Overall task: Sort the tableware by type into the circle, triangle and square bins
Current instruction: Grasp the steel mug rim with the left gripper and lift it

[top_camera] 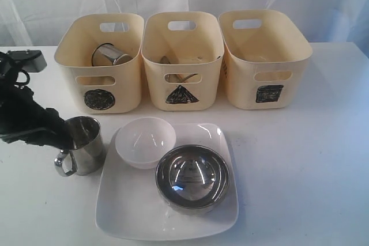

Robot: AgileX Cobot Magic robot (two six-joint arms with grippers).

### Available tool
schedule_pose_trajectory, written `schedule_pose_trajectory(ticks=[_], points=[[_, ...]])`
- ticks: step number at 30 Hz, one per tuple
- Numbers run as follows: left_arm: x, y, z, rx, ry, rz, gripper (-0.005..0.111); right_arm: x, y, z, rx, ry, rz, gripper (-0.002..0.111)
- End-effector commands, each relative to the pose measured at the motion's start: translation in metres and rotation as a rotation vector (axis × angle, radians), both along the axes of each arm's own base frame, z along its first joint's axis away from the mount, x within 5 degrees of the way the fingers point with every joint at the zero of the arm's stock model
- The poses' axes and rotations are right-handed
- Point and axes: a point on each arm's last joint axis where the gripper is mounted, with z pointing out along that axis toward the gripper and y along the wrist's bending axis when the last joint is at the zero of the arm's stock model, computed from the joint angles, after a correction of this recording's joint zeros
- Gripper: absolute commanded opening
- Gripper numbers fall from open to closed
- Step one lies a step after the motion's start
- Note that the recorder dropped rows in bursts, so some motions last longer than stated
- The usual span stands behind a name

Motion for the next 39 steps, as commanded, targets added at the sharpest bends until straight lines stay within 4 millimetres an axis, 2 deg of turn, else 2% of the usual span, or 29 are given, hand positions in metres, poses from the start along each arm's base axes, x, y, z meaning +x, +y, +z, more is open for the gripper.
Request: schedule_pose_trajectory(ticks=[1, 8, 15, 20, 23, 30, 39], points=[[0.008, -0.003, -0.014, 0.062, 0.022, 0.042, 0.061, 0.0, -0.001, -0.001, -0.008, -0.006, -0.008, 0.0], [0.015, -0.003, -0.03, 0.089, 0.061, 0.047, 0.061, 0.0, -0.001, -0.001, -0.008, -0.006, -0.008, 0.0], [0.016, -0.023, -0.042, 0.113, 0.06, -0.024, 0.061, 0.0, -0.001, -0.001, -0.008, -0.006, -0.008, 0.0], [0.019, -0.026, -0.054, 0.123, 0.099, -0.021, 0.06, 0.0, -0.001, -0.001, -0.008, -0.006, -0.008, 0.0], [0.019, -0.027, -0.056, 0.122, 0.111, -0.013, 0.051, 0.0, -0.001, -0.001, -0.008, -0.006, -0.008, 0.0], [0.013, -0.027, -0.057, 0.122, 0.167, -0.029, 0.0, 0.0, -0.001, -0.001, -0.008, -0.006, -0.008, 0.0], [0.008, -0.027, -0.052, 0.12, 0.203, -0.049, 0.0, 0.0, -0.001, -0.001, -0.008, -0.006, -0.008, 0.0]])
